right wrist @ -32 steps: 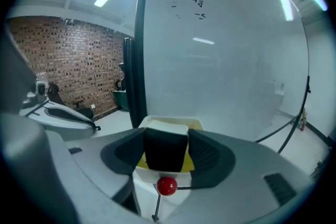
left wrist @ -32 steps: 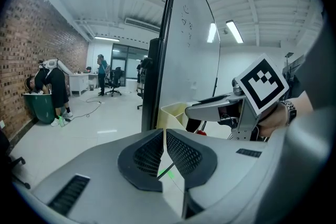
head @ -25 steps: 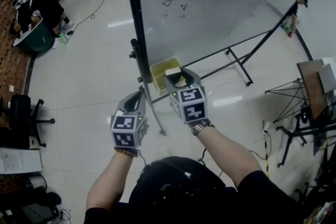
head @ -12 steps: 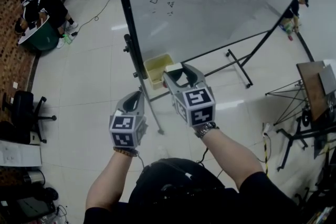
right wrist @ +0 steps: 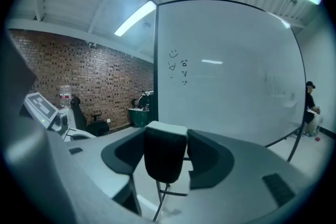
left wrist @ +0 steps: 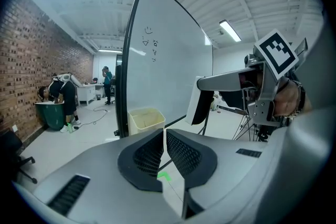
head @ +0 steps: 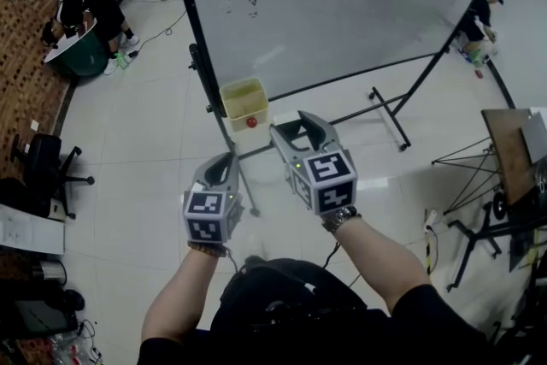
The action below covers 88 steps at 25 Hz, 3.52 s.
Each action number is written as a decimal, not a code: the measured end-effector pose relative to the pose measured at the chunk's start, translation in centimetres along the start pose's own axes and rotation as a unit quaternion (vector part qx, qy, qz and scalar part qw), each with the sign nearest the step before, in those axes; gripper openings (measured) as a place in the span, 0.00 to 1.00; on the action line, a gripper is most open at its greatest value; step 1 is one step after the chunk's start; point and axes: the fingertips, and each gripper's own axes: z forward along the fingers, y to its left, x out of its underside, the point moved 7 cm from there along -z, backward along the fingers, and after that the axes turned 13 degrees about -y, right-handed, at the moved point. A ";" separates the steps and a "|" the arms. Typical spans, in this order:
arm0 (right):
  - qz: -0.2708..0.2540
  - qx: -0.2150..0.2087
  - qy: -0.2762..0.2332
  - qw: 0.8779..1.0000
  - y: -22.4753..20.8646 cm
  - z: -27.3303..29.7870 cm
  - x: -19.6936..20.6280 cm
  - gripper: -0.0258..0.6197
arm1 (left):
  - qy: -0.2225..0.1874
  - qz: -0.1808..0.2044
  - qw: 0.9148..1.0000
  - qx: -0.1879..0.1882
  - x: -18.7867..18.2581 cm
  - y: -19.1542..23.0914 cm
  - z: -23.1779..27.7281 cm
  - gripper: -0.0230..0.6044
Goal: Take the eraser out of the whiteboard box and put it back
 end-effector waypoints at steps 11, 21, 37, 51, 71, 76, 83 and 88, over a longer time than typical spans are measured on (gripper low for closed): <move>0.002 -0.033 -0.005 0.999 -0.2 -8.3 -0.3 0.46 | -0.015 0.029 0.999 -0.015 0.0 -7.7 -4.7 0.05; -0.001 -0.056 -0.010 0.998 0.0 -14.3 -0.9 0.46 | -0.033 0.037 0.998 -0.038 -0.1 -12.2 -8.2 0.05; 0.005 -0.056 -0.016 0.998 2.2 -18.7 -0.7 0.46 | -0.046 0.049 0.997 -0.033 -0.6 -13.7 -12.3 0.04; 0.003 -0.032 -0.015 0.999 7.7 -19.4 -1.3 0.46 | -0.065 0.052 0.997 0.001 -2.5 -10.7 -15.6 0.04; -0.007 -0.030 -0.014 0.999 11.7 -19.7 -1.4 0.46 | -0.073 0.049 0.996 0.013 -2.3 -8.6 -18.1 0.04; -0.009 -0.029 -0.017 0.999 11.8 -19.6 -1.6 0.46 | -0.072 0.046 0.996 0.013 -2.3 -8.4 -18.1 0.04; -0.007 -0.031 -0.015 0.999 11.4 -19.7 -1.5 0.46 | -0.067 0.041 0.997 0.011 -2.2 -8.7 -18.0 0.04; -0.005 -0.035 -0.018 0.999 10.4 -19.6 -1.7 0.46 | -0.064 0.028 0.998 0.005 -2.0 -9.0 -17.5 0.04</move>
